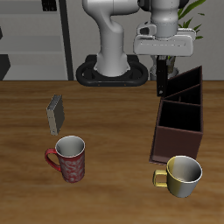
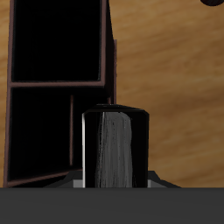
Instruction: Place the black book into the left desk caddy's front compartment
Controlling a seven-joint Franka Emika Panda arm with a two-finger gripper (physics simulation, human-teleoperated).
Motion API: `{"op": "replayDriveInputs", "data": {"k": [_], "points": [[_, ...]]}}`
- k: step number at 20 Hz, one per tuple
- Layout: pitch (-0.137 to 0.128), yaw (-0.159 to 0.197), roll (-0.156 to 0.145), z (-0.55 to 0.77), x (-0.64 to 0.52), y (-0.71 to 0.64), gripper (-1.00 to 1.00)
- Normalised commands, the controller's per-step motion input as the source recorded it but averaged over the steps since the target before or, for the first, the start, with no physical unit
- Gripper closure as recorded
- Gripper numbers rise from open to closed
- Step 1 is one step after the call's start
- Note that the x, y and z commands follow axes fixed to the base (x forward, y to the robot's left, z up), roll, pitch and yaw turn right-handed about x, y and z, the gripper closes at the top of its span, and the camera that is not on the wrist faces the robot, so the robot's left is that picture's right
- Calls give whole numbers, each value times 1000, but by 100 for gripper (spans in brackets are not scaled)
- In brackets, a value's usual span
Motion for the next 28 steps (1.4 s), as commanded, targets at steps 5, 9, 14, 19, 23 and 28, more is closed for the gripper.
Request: {"op": "replayDriveInputs", "data": {"k": [5, 9, 14, 19, 23, 28], "points": [[18, -3, 14, -54, 105, 142, 100], [7, 1, 9, -53, 29, 99, 100], [14, -2, 17, -73, 66, 105, 100], [-5, 1, 8, -29, 51, 73, 100], [-3, 2, 5, -14, 36, 29, 100], [-4, 2, 2, -10, 80, 22, 100]]}}
